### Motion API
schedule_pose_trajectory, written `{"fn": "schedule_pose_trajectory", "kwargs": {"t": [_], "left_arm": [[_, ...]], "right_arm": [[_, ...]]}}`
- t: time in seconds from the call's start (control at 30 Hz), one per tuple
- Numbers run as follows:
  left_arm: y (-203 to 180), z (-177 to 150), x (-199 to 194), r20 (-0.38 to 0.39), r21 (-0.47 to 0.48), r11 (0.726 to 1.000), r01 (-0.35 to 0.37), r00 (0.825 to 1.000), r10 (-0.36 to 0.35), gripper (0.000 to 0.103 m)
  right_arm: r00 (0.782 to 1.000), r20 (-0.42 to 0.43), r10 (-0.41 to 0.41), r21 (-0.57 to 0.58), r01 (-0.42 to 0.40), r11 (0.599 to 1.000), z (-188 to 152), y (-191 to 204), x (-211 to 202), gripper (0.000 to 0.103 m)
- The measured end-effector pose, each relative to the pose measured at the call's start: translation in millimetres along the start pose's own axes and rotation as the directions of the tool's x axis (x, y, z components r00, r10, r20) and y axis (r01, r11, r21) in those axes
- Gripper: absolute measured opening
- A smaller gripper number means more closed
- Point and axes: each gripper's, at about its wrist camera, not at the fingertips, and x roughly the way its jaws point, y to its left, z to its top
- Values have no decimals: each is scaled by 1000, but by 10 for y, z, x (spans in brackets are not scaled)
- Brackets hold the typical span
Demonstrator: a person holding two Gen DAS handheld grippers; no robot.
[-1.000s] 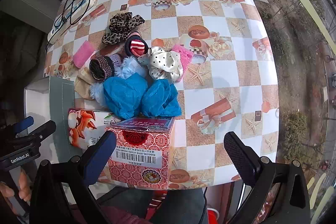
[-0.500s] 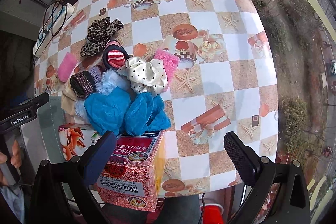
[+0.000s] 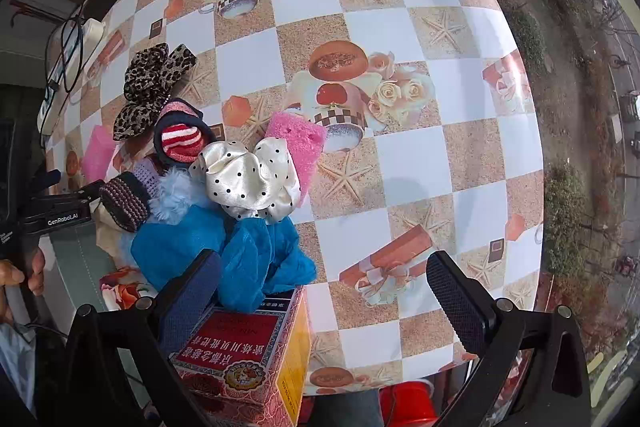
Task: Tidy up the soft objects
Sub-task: 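Move the left tool toward the pink foam sponge, then grasp the pink sponge with the left tool while the right tool grasps the polka-dot scrunchie, then lift the sponge and scrunchie and carry both tools over the white box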
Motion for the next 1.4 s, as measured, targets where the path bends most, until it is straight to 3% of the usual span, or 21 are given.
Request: {"fn": "schedule_pose_trajectory", "kwargs": {"t": [0.3, 0.4, 0.53, 0.73, 0.77, 0.83, 0.9, 0.97, 1.0, 1.1, 1.23, 1.4], "left_arm": [[40, 201, 262, -26, -12, 1000, -3, 1000, 2, 103], [51, 276, 319, -39, -14, 1000, 9, 999, -9, 103], [15, 287, 386, -52, -11, 1000, 1, 999, -1, 103], [-58, 368, 414, -56, -1, 1000, -6, 998, 6, 103], [-62, 373, 412, -54, -3, 1000, -1, 999, 1, 100], [-83, 401, 370, -51, -5, 1000, 28, 998, -28, 93], [-97, 400, 357, -47, -7, 998, 66, 997, -66, 83], [-67, 390, 322, -39, -11, 993, 118, 992, -119, 52], [-76, 388, 305, -30, -12, 991, 130, 991, -131, 47], [-110, 377, 251, 11, -2, 997, 71, 997, -71, 47], [-76, 396, 53, 74, -46, 996, 77, 995, -73, 47], [-68, 368, -268, 164, -84, 994, 71, 985, -57, 47]], "right_arm": [[1000, -14, 14, 73, -13, 997, 337, -64, 178, 103], [997, -23, 71, 36, -70, 997, 414, 73, 244, 103], [996, -51, 72, -45, -75, 996, 503, 319, 383, 103], [995, -85, 55, -75, -62, 995, 536, 469, 626, 102], [994, -93, 52, -77, -59, 995, 529, 483, 648, 96], [991, -120, 66, -73, -75, 994, 522, 496, 696, 60], [988, -129, 79, -64, -87, 994, 499, 492, 718, 53], [989, -116, 89, -70, -97, 993, 481, 498, 691, 39], [990, -107, 94, -78, -102, 992, 473, 510, 668, 37], [992, -69, 108, -102, -115, 988, 420, 544, 561, 32], [990, -2, 139, -117, -138, 983, 282, 536, 321, 32], [986, 42, 163, -86, -159, 984, 231, 216, 79, 32]]}}
